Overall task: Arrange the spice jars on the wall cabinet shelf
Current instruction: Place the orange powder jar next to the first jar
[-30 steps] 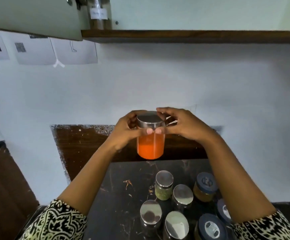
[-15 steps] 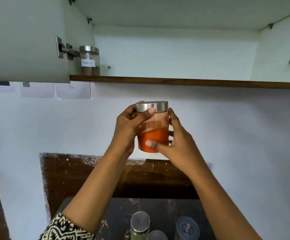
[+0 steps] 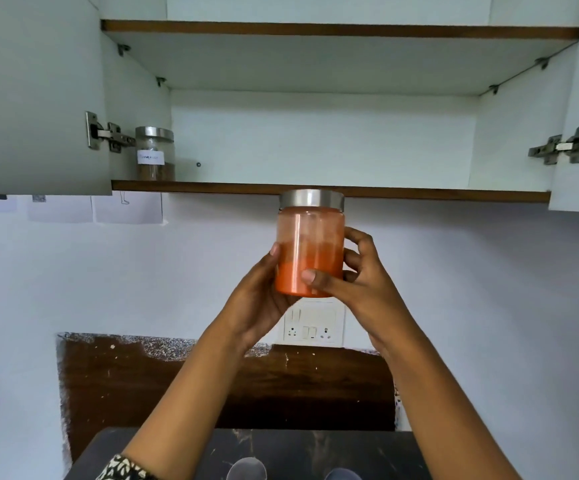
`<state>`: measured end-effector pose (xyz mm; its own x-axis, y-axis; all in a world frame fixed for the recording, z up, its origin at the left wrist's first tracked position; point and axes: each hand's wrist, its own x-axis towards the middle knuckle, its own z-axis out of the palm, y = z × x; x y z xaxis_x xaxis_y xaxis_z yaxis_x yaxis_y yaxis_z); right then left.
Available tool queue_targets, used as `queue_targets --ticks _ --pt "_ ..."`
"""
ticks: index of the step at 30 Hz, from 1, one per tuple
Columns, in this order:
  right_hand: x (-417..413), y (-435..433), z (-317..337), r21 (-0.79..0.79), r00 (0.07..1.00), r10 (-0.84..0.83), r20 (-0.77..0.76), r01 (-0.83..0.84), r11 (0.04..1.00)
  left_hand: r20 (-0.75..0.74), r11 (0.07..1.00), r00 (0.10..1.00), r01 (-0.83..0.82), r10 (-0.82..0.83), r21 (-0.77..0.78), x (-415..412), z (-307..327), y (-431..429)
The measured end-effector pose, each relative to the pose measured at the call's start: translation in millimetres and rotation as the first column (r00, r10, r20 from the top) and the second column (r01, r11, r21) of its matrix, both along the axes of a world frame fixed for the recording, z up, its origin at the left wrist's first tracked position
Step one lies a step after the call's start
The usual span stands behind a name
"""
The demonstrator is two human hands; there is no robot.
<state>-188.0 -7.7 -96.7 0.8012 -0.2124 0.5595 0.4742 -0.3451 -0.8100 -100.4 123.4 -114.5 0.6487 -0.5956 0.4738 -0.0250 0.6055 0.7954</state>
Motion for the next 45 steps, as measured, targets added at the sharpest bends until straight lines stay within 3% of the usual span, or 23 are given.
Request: queue_targets --ticks 3,6,9,12,16,20,25,28,31,34,40,45 --pt "1.4 -9.3 -0.1 0.076 0.996 0.094 0.009 -0.094 0.993 -0.044 0.997 0.997 0.058 -0.060 -0.049 1.1 -3.9 -7.2" --pt "1.7 -16.2 -1.4 0.057 0.997 0.080 -0.011 -0.079 0.995 0.032 0.999 0.999 -0.024 0.025 -0.049 -1.2 -1.0 -13.9" --pt "-0.1 -18.8 0.1 -0.057 0.998 -0.066 0.020 0.067 0.996 0.064 0.979 0.978 -0.195 0.199 -0.056 -4.4 2.4 -19.5" --pt "5.0 -19.1 0.3 -0.157 0.989 -0.143 0.044 0.148 0.976 0.097 0.899 0.894 -0.438 0.438 -0.027 -9.6 5.0 -27.8" --pt "13.9 -21.9 -1.9 -0.162 0.983 -0.177 0.041 0.181 0.970 0.177 0.830 0.818 -0.558 0.548 0.007 -20.9 8.0 -37.5" --pt "11.1 -32.9 -1.6 -0.040 0.998 -0.053 -0.016 0.052 0.998 0.246 0.832 0.813 -0.554 0.528 0.044 -18.4 7.8 -28.8" --pt "7.0 -50.5 4.2 0.147 0.975 0.221 0.000 -0.219 0.965 0.176 0.940 0.929 -0.339 0.326 0.048 -2.2 13.1 -5.4" --pt "9.4 -52.9 3.1 0.179 0.945 0.327 -0.011 -0.320 0.930 0.169 0.967 0.965 -0.224 0.202 0.120 -2.2 17.4 -2.0" --pt "11.8 -54.2 -0.1 0.190 0.922 0.386 -0.029 -0.374 0.908 0.168 0.966 0.961 -0.240 0.222 0.097 -6.0 19.0 -3.0" --pt "9.9 -50.6 2.1 0.151 0.942 0.334 -0.024 -0.327 0.933 0.172 0.946 0.938 -0.317 0.301 0.073 -12.1 17.5 -6.1" --pt "5.9 -37.0 10.0 -0.016 0.999 0.051 0.009 -0.051 0.999 0.239 0.861 0.841 -0.507 0.486 0.033 -26.9 18.8 -11.4" --pt "4.0 -37.2 12.8 0.064 0.994 0.099 0.055 -0.103 0.993 0.259 0.824 0.794 -0.567 0.550 -0.014 -33.1 16.9 -8.3"
